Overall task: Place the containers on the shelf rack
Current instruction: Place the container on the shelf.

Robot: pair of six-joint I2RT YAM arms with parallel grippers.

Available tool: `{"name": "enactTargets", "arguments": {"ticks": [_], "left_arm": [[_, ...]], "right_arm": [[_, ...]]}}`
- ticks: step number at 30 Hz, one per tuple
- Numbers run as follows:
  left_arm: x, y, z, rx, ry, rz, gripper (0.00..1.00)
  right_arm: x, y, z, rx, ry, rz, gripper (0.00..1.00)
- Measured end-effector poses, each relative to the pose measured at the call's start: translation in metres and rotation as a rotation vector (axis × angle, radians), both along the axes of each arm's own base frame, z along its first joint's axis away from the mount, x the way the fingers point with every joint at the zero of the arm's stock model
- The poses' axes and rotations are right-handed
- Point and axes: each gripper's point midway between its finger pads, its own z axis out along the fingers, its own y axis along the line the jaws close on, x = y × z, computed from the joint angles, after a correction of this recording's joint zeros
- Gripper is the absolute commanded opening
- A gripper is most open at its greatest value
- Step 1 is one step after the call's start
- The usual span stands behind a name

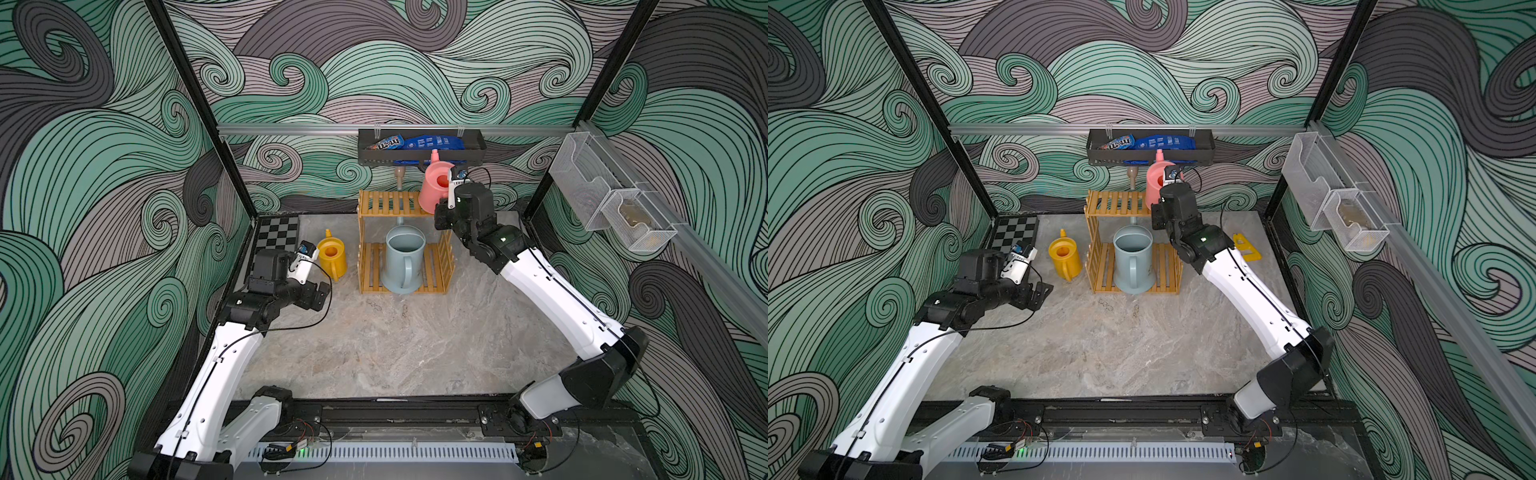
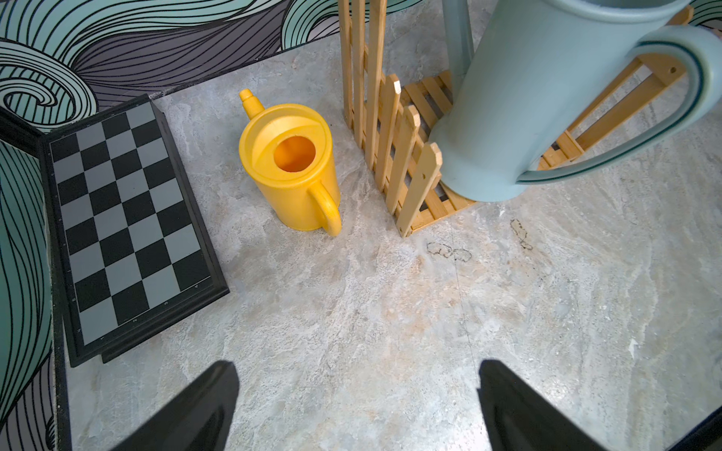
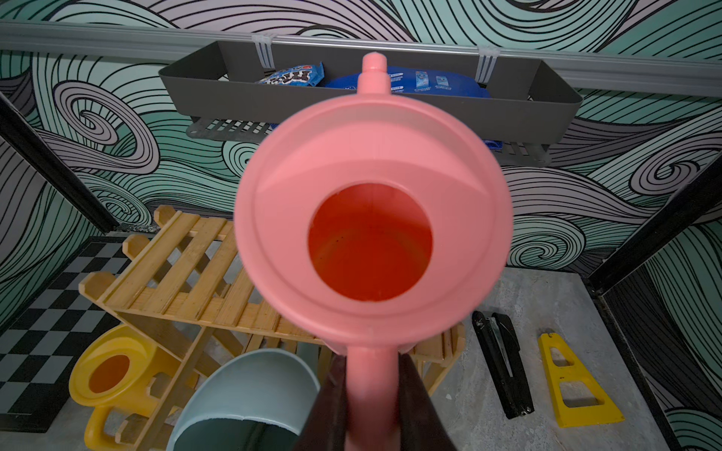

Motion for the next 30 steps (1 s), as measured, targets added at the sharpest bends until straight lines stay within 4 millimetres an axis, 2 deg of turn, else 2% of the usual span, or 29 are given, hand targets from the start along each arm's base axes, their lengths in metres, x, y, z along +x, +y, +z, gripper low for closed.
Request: {"name": "enactTargets", "arguments": {"ticks": [5, 8, 15, 20, 30], "left_arm": [[0.000, 0.000, -0.001, 0.000, 0.001, 0.000, 0.99], [0.000, 0.000, -0.002, 0.000, 0.002, 0.000, 0.99], [0.000, 0.000, -0.003, 0.000, 0.002, 0.000, 0.99], [0.001, 0.000, -0.003, 0.000, 0.000, 0.000, 0.99], [0.001, 0.000, -0.003, 0.000, 0.000, 0.001, 0.99]], "right_arm": [[0.006, 0.002, -0.007, -0.007, 0.013, -0.002, 0.10], [0.009, 0.003, -0.008, -0.005, 0.017, -0.004, 0.18], [0.013, 0.006, -0.005, 0.007, 0.008, -0.001, 0.36], [0.014, 0.007, 0.000, 0.028, -0.008, -0.001, 0.44], [0.012, 0.012, 0.001, 0.072, -0.004, 0.020, 0.46]]}}
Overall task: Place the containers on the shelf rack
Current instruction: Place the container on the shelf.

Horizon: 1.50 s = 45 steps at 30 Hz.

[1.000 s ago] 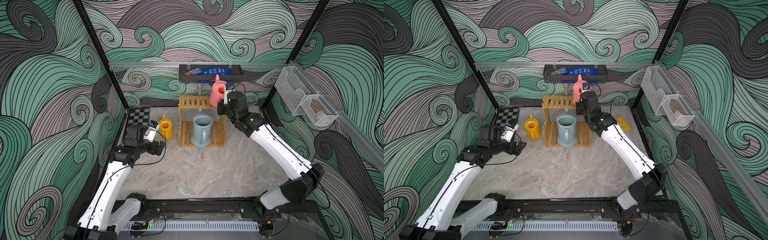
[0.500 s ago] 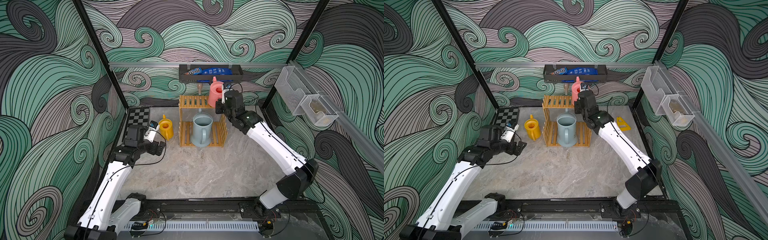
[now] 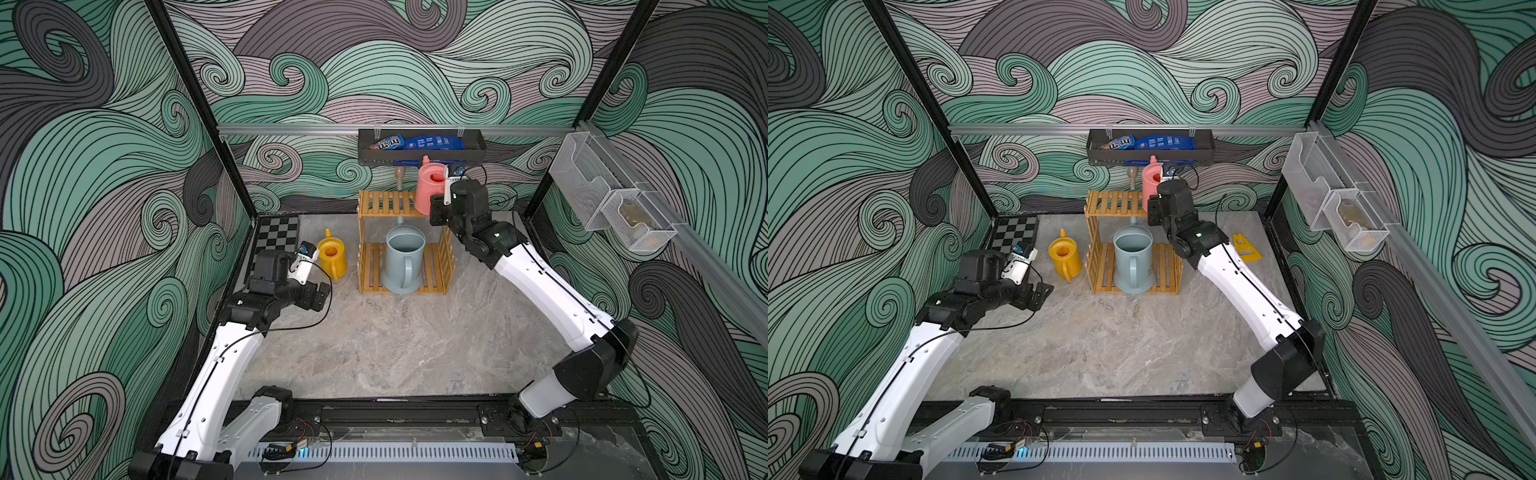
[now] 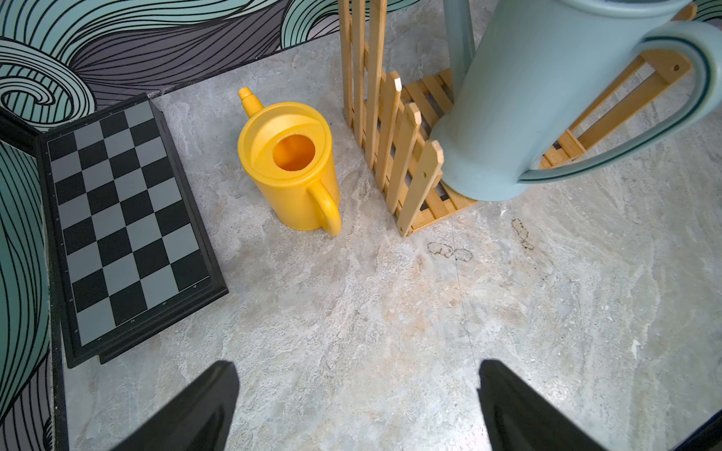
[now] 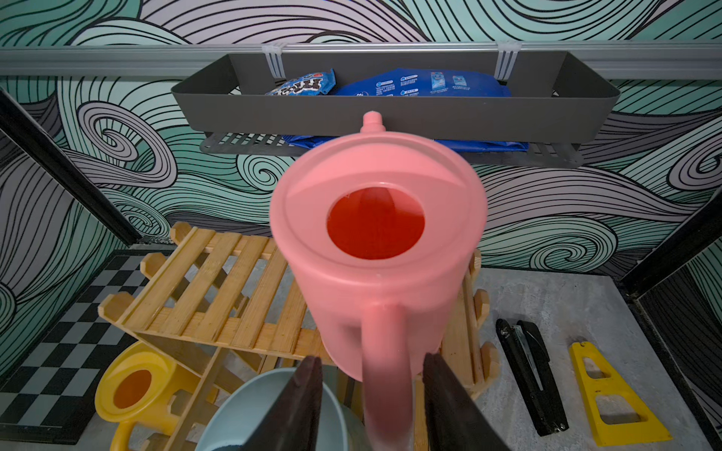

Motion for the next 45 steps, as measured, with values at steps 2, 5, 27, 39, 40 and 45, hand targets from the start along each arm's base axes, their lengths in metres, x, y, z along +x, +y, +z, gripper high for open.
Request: {"name": "enactTargets", "arguments": {"ticks": [2, 5, 27, 39, 40, 45], "left_arm": [[0.000, 0.000, 0.000, 0.000, -0.001, 0.000, 0.99], [0.000, 0.000, 0.000, -0.001, 0.000, -0.001, 0.99], [0.000, 0.000, -0.001, 0.000, 0.002, 0.000, 0.99], [0.001, 0.001, -0.002, 0.000, 0.003, 0.012, 0.99], [0.001, 0.002, -0.002, 0.000, 0.003, 0.014, 0.99], [0.003, 0.004, -0.001, 0.006, 0.009, 0.032, 0.99]], "right_arm": [[-0.001, 0.001, 0.001, 0.012, -0.002, 0.005, 0.46], [-0.004, 0.000, 0.001, 0.023, -0.001, 0.008, 0.45], [-0.006, 0.012, -0.006, 0.069, 0.020, 0.060, 0.44], [-0.008, 0.017, -0.004, 0.095, 0.022, 0.082, 0.44], [-0.008, 0.017, -0.003, 0.097, 0.019, 0.082, 0.45], [-0.024, 0.007, 0.010, 0.108, -0.011, 0.085, 0.52]]}}
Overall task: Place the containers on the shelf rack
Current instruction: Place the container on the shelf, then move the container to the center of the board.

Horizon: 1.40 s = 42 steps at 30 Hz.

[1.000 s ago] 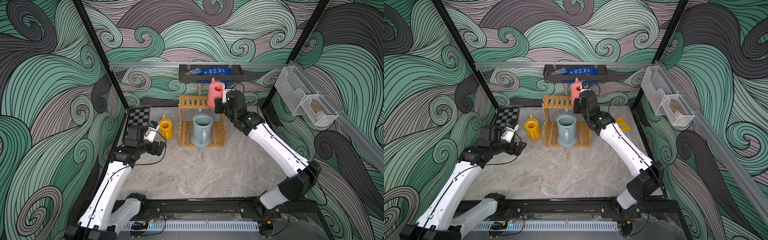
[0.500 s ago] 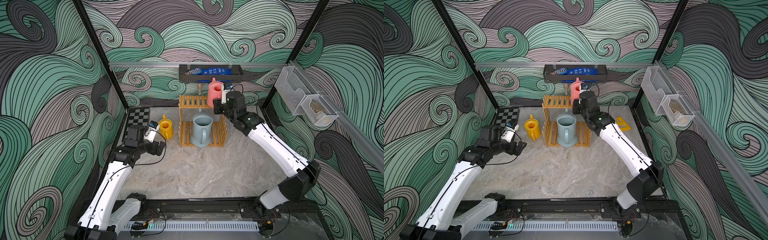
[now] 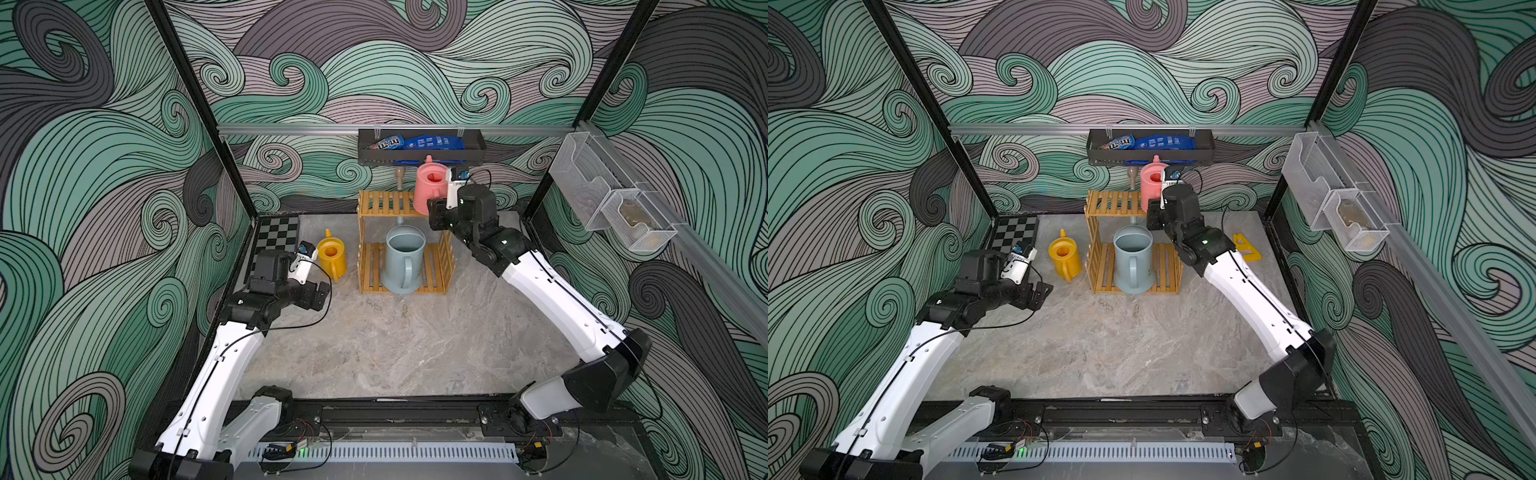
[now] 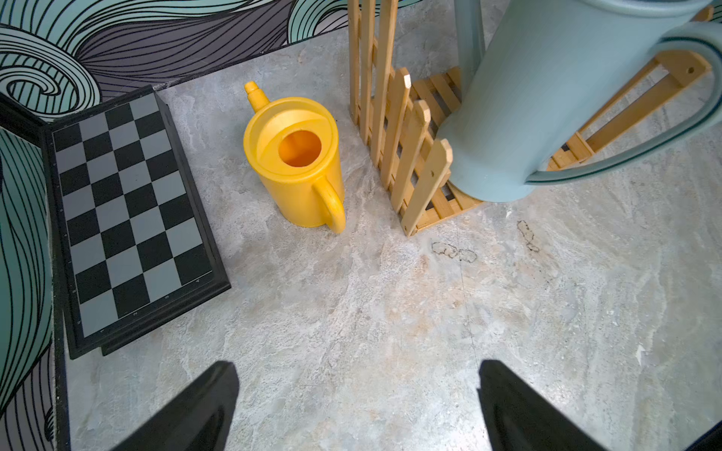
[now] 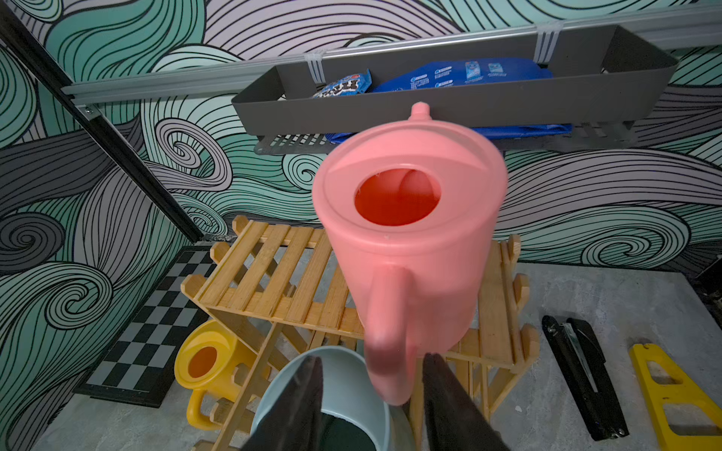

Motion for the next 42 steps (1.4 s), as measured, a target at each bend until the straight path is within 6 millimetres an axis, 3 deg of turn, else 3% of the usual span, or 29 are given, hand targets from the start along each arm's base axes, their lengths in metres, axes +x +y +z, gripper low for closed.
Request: {"name": "enactTargets", "arguments": {"ticks": [9, 19, 29, 42], "left_arm": [[0.017, -0.001, 0.024, -0.001, -0.023, 0.009, 0.99], [0.052, -0.010, 0.024, -0.008, 0.023, -0.005, 0.99], [0.108, -0.025, 0.006, -0.028, 0.088, -0.032, 0.98], [0.198, -0.024, -0.042, -0.048, 0.187, 0.048, 0.95]], "right_arm": [[-0.045, -0.046, 0.015, 0.016, -0.073, -0.026, 0.72], [-0.085, -0.091, -0.014, -0.016, -0.080, -0.053, 0.99], [-0.116, -0.099, -0.039, -0.044, -0.085, -0.005, 0.99], [-0.148, -0.114, -0.096, -0.085, -0.019, 0.000, 0.99]]}}
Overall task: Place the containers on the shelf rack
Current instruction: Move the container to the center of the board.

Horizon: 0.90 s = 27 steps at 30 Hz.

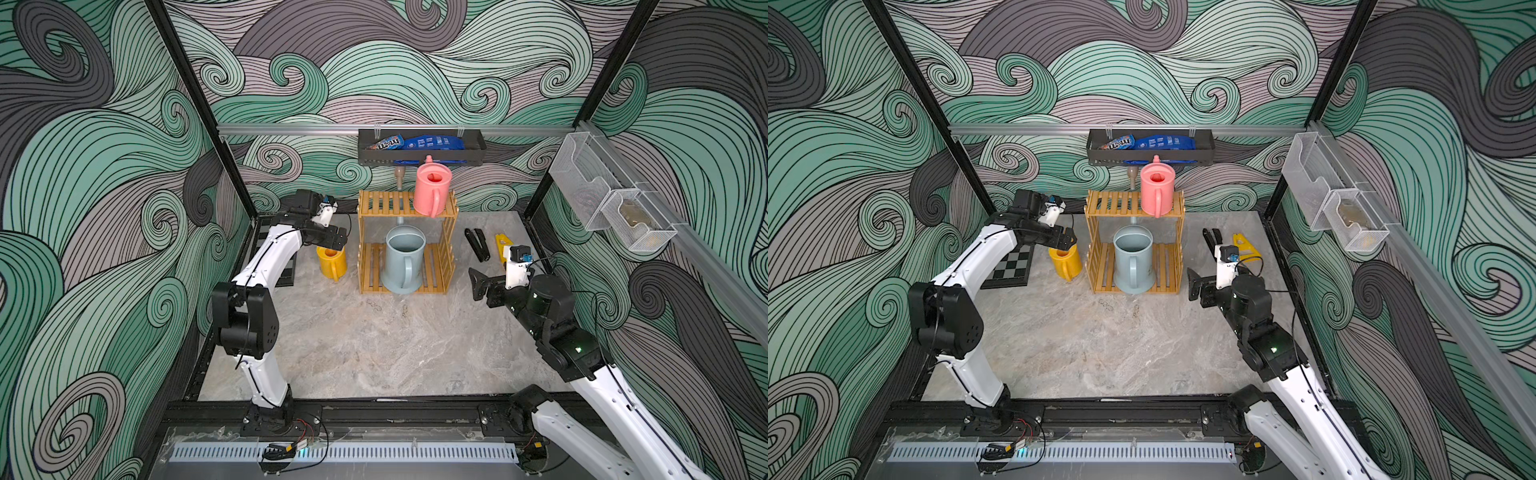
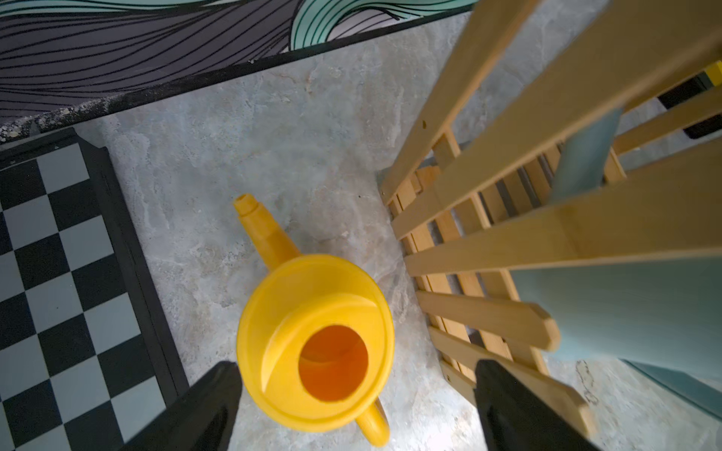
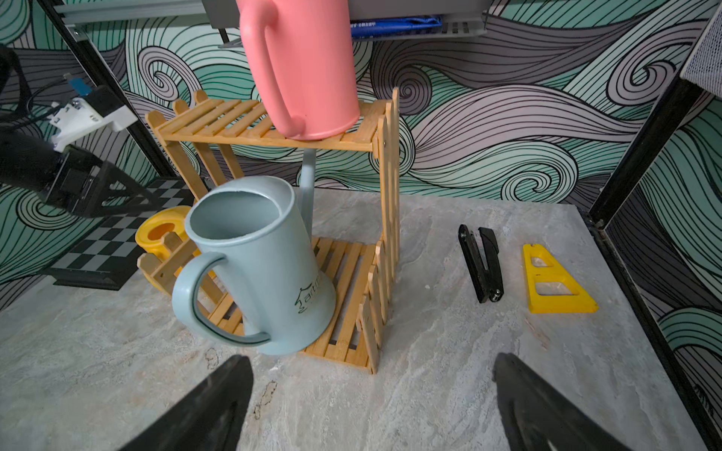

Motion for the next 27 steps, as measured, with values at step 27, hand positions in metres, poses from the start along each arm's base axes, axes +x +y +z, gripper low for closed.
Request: {"name": "enactTargets", "arguments": {"ticks": [27], "left_arm": [[0.024, 0.010, -0.069, -0.041, 0.221, 0.131, 0.66]], "right_arm": [[-0.017, -0.010, -0.021, -0.031, 0.017, -0.005, 0.99]]}}
